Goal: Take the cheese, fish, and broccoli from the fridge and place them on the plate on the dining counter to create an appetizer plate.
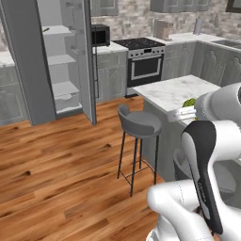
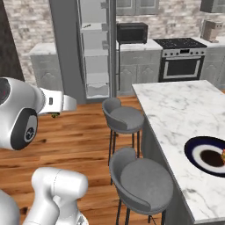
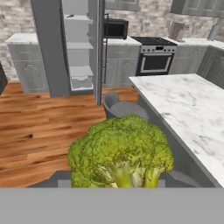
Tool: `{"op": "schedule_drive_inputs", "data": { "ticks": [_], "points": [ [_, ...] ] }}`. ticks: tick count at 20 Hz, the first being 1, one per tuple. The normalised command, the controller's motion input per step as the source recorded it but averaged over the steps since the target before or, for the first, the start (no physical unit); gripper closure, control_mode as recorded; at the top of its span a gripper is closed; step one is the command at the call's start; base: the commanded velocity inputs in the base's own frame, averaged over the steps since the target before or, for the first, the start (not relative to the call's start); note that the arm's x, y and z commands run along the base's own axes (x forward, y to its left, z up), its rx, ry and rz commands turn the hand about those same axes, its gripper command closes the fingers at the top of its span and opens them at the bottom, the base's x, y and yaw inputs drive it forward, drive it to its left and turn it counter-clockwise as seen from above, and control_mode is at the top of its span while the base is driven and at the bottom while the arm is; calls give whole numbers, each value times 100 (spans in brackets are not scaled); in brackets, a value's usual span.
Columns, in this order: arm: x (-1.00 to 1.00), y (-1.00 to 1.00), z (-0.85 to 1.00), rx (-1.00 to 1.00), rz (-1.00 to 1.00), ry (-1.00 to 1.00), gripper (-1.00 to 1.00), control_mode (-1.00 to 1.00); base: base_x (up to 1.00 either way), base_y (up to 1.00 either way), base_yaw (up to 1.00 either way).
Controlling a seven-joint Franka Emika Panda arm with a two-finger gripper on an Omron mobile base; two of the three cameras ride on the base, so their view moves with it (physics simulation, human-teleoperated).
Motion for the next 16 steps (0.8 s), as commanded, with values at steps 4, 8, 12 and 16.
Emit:
{"op": "schedule_drive_inputs", "data": {
  "ticks": [4,8,12,16],
  "points": [
    [0,0,0,0,0,0,100,100,-16,-100,-23],
    [0,0,0,0,0,0,100,100,-88,-95,-21],
    [0,0,0,0,0,0,100,100,-100,-59,-14],
    [0,0,0,0,0,0,100,100,-100,-22,-5]
  ]
}}
